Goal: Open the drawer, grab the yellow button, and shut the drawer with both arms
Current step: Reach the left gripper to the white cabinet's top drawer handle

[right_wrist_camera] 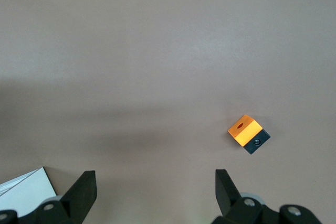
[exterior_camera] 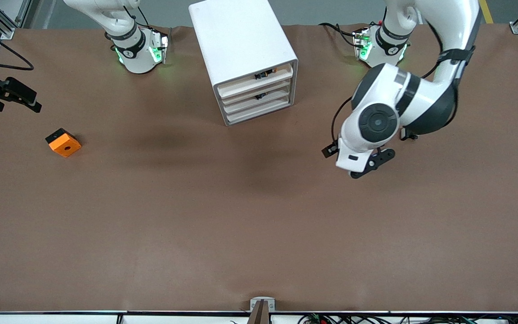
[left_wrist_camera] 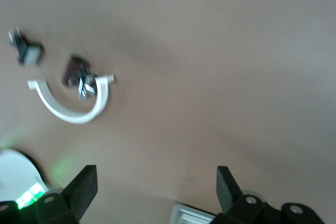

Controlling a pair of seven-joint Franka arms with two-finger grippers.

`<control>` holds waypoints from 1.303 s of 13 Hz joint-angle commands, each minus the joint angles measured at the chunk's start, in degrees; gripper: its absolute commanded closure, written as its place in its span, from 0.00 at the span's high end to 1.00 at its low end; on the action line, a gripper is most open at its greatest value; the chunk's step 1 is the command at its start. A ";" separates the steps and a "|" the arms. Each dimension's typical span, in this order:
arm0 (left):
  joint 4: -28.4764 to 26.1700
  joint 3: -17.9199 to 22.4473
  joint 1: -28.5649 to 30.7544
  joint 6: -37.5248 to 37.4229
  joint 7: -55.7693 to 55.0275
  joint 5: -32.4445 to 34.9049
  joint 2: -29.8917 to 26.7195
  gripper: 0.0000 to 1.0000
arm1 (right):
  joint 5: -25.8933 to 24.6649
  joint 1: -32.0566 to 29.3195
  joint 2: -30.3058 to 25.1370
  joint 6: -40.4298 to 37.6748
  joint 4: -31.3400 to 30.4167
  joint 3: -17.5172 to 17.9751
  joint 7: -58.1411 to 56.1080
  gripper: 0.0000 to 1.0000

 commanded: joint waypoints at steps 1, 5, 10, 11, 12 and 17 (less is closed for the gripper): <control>0.49 0.21 -0.32 -0.14 -8.78 -6.33 0.89 1.00 | -0.47 -0.23 -0.89 -0.69 -0.52 -0.01 -0.50 1.00; 0.40 0.12 -1.55 -0.76 -41.75 -12.67 5.18 1.00 | -0.47 -0.32 -0.81 -1.22 -0.52 -0.10 -0.32 1.00; 0.76 0.38 -3.41 -8.57 -58.12 -24.68 9.06 1.00 | -0.47 -0.49 -0.81 -1.22 -0.52 -0.10 -0.23 1.00; 0.93 0.74 -2.09 -9.54 -58.21 -29.17 9.68 1.00 | -0.47 -0.58 -0.81 -1.22 -0.35 -0.10 -0.23 1.00; 0.93 0.74 -0.86 -9.81 -58.29 -32.52 10.03 1.00 | -0.47 -0.67 -0.72 -1.13 -0.17 -0.19 -0.14 1.00; 4.09 0.65 -1.37 -9.81 -63.90 -40.90 12.22 1.00 | -0.38 -0.67 1.82 -2.01 1.93 -0.19 -0.06 1.00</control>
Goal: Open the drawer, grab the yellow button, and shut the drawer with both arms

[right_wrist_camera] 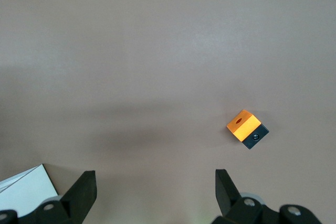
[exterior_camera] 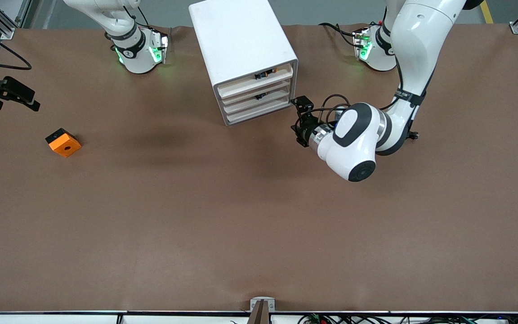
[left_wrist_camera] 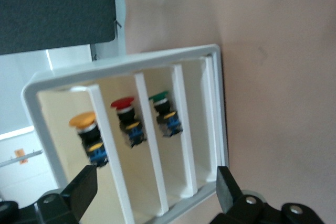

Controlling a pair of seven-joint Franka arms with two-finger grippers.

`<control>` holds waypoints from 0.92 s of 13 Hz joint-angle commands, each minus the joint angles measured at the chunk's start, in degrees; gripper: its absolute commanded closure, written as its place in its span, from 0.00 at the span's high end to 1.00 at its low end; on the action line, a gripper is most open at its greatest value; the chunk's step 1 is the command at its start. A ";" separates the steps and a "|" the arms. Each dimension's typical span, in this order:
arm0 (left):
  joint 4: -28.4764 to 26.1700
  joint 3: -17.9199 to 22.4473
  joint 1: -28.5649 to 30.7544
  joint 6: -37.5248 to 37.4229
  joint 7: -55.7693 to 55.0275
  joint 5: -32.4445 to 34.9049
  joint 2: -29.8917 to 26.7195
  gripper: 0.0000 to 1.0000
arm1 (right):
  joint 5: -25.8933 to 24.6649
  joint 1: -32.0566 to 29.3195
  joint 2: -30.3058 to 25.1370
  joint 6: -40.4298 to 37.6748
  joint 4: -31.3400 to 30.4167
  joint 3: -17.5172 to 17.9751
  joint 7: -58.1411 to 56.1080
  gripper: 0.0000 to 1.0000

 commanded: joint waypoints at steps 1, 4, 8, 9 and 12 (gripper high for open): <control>3.92 -0.39 -1.13 -1.05 -5.16 -2.42 3.35 1.00 | -0.38 -0.52 1.85 -0.97 2.29 0.28 -0.15 1.00; 5.25 -0.57 -2.10 -1.05 -6.32 -4.01 4.94 1.00 | -0.38 -0.08 4.21 -0.80 2.29 0.28 -0.24 1.00; 5.08 -0.48 -5.34 -1.14 -7.02 -7.53 5.82 1.00 | -0.47 -0.17 8.60 -0.27 3.86 0.37 -0.85 1.00; 5.16 -0.48 -6.14 -1.14 -7.37 -7.53 6.35 0.88 | -0.56 -0.25 9.40 -0.10 4.57 0.37 -0.85 1.00; 5.08 -0.57 -7.02 -1.14 -7.55 -7.61 6.88 0.77 | -0.38 -1.56 14.33 -0.27 6.95 0.20 -0.94 1.00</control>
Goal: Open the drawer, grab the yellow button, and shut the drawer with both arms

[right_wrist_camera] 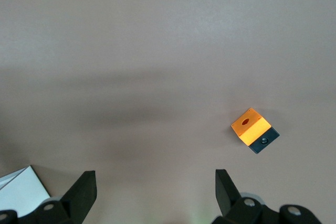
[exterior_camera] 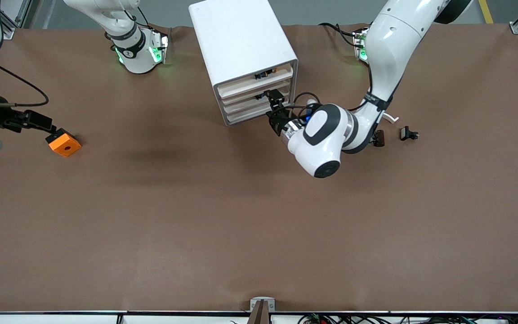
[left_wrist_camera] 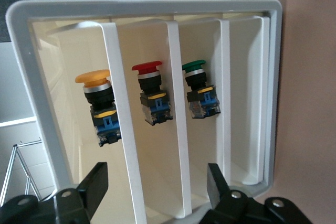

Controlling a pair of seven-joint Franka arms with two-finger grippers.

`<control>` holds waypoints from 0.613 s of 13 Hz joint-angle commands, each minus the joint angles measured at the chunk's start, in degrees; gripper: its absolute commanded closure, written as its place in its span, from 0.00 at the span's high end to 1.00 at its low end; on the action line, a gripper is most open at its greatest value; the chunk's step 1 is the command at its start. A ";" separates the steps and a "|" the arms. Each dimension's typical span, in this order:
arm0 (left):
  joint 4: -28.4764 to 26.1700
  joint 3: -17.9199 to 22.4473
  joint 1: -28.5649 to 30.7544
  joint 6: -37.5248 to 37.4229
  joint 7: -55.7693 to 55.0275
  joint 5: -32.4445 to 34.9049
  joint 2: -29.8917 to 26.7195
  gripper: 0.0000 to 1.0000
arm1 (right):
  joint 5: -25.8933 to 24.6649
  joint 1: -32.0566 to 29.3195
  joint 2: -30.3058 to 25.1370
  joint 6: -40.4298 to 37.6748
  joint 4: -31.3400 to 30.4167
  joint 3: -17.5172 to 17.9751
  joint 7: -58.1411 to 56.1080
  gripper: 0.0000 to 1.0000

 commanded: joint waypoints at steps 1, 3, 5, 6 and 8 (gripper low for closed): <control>1.43 0.09 -1.00 -0.83 -1.19 -1.18 0.93 0.70 | -0.47 -1.40 3.23 -0.89 3.72 0.21 -0.68 1.00; 1.26 0.09 -1.09 -1.27 -1.54 -2.75 1.02 0.56 | -0.91 -1.05 3.32 -0.88 3.72 0.21 -0.24 1.00; 1.35 0.00 -1.62 -1.36 -2.51 -3.55 1.29 0.55 | -1.00 -1.14 3.32 -1.06 3.72 0.21 -0.07 1.00; 1.35 0.08 -2.06 -1.45 -2.86 -3.55 1.29 0.55 | -0.91 -1.40 3.41 -1.06 3.64 0.30 0.11 1.00; 1.26 0.09 -2.94 -1.98 -2.95 -3.55 1.37 0.55 | -0.82 -1.40 3.50 -1.41 3.63 0.21 0.28 1.00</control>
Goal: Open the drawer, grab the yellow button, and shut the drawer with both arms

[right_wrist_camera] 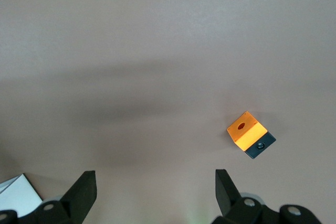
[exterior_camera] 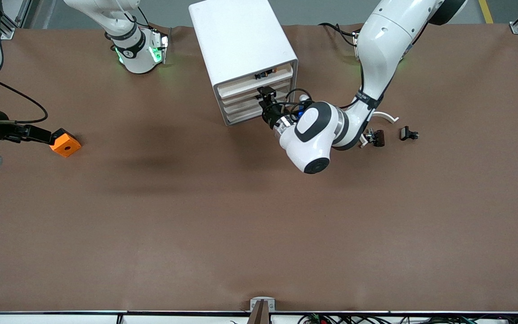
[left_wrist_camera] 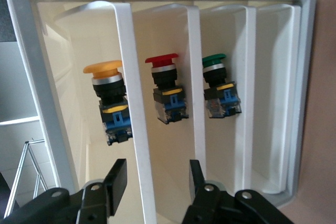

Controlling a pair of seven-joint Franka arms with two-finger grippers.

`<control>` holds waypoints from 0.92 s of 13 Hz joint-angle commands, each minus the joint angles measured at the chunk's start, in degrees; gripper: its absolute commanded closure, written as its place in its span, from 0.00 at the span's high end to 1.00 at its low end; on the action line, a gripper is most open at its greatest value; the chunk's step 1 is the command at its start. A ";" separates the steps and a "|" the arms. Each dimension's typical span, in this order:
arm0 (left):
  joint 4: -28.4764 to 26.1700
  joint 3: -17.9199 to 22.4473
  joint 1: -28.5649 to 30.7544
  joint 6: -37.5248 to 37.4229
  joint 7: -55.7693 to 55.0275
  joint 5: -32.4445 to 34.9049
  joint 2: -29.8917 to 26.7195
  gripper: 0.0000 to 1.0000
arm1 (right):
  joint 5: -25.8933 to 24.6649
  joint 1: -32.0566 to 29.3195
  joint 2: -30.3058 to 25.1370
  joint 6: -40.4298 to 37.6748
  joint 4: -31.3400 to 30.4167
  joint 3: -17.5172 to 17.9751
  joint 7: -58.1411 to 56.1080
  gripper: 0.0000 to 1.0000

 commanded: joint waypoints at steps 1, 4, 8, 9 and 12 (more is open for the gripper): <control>1.15 0.11 -1.42 -1.16 -1.50 -1.19 0.84 0.55 | -0.40 -0.74 0.33 -1.10 0.88 0.63 2.15 1.00; 1.15 0.11 -2.22 -1.60 -2.81 -1.20 1.28 0.45 | -0.22 -0.12 0.42 -1.72 0.79 0.63 8.05 1.00; 0.98 0.11 -3.18 -1.60 -3.96 -1.28 1.46 0.29 | -0.31 -0.56 0.51 -1.63 0.71 0.63 7.71 1.00; 0.98 0.11 -3.36 -1.60 -4.13 -1.63 1.72 0.14 | -0.48 -0.56 0.68 -1.54 0.79 0.63 7.61 1.00; 1.24 0.20 -2.92 -1.60 -5.36 -1.55 2.51 0.00 | -0.66 -0.04 0.77 -1.63 0.88 0.72 8.75 1.00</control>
